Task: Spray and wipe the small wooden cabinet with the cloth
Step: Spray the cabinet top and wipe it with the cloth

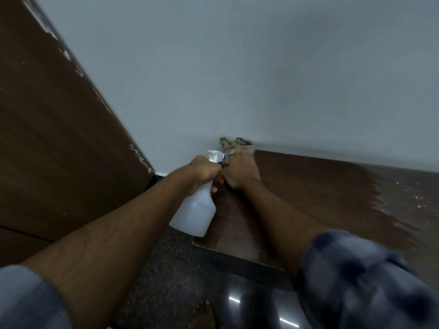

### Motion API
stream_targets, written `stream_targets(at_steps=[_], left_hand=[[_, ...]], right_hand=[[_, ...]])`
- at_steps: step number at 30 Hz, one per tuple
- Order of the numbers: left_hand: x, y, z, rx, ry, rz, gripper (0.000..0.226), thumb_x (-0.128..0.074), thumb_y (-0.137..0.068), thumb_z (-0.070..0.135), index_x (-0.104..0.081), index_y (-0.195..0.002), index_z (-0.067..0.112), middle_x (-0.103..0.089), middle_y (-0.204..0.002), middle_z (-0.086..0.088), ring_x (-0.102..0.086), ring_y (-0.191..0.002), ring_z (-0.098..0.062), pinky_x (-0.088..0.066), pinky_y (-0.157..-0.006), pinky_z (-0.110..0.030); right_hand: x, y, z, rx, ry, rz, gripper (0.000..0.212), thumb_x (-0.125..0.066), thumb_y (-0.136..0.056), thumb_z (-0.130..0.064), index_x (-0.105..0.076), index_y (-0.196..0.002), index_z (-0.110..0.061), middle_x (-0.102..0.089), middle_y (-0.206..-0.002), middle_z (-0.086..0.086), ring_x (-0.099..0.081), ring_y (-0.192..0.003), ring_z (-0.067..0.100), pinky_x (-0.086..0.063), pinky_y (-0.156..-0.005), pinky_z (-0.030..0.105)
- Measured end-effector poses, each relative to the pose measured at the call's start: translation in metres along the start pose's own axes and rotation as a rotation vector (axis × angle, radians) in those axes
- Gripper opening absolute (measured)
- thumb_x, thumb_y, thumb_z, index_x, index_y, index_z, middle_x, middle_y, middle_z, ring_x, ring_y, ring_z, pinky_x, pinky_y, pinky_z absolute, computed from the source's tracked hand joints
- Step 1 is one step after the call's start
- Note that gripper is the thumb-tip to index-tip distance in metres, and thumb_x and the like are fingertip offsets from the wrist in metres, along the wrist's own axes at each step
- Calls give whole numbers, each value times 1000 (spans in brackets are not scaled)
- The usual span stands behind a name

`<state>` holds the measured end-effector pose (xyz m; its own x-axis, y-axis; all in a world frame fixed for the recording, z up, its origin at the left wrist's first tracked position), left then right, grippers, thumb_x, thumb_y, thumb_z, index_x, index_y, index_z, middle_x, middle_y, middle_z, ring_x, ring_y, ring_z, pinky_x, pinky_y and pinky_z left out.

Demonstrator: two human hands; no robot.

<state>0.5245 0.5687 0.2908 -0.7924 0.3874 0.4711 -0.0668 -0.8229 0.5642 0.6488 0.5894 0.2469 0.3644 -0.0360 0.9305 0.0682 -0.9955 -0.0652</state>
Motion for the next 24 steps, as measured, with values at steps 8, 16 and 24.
stream_targets(at_steps=[8,16,24], left_hand=[[-3,22,-26,26,-4,-1,28,-57,-82,0,-69,-106,-8,-77,-99,-23,-56,-37,-20,-51,-52,-28],[-11,78,-62,81,30,25,20,-59,-85,3,-70,-102,0,-76,-87,-16,-58,-41,-19,-51,-49,-28],[-3,133,-106,133,76,49,19,-61,-87,5,-72,-101,1,-76,-82,-12,-57,-44,-21,-49,-47,-26]], right_hand=[[0,84,41,-241,-30,108,57,-44,-97,-26,-39,-152,-11,-41,-156,13,-32,-146,30,-21,-125,40],[8,168,57,-399,45,90,69,-49,-92,-16,-31,-158,-10,-25,-164,14,-20,-152,35,-9,-126,45],[-13,171,11,-184,-112,-103,67,-45,-96,-18,-26,-160,-23,-14,-169,1,-8,-156,25,-9,-128,41]])
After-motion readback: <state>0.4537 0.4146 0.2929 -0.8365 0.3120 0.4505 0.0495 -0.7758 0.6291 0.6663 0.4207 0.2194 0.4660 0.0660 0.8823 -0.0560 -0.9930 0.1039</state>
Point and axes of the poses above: each hand's wrist, its own y-axis away from the middle knuckle, its own x-axis out of the back of the hand, z = x × y, the point moved 6 cm from there along -y, towards the middle knuckle
